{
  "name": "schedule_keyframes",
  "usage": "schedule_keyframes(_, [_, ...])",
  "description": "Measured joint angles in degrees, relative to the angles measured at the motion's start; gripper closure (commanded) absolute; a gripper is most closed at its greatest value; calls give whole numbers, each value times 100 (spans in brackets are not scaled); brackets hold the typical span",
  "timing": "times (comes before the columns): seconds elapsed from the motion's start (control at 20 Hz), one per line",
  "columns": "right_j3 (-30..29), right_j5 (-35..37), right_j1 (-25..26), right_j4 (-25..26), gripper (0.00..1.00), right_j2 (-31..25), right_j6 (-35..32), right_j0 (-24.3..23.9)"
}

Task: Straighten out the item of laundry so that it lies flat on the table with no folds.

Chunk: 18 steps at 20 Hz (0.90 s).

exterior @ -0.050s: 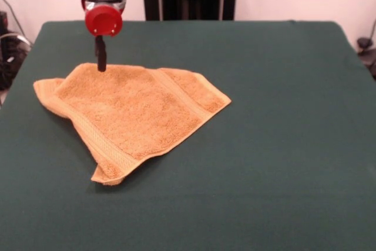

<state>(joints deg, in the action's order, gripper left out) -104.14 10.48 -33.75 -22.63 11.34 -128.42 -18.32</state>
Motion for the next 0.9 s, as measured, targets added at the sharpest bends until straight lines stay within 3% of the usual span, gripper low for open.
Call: schedule_keyframes(0.9, [12, -327, 91, -2, 0, -17, 0, 91])
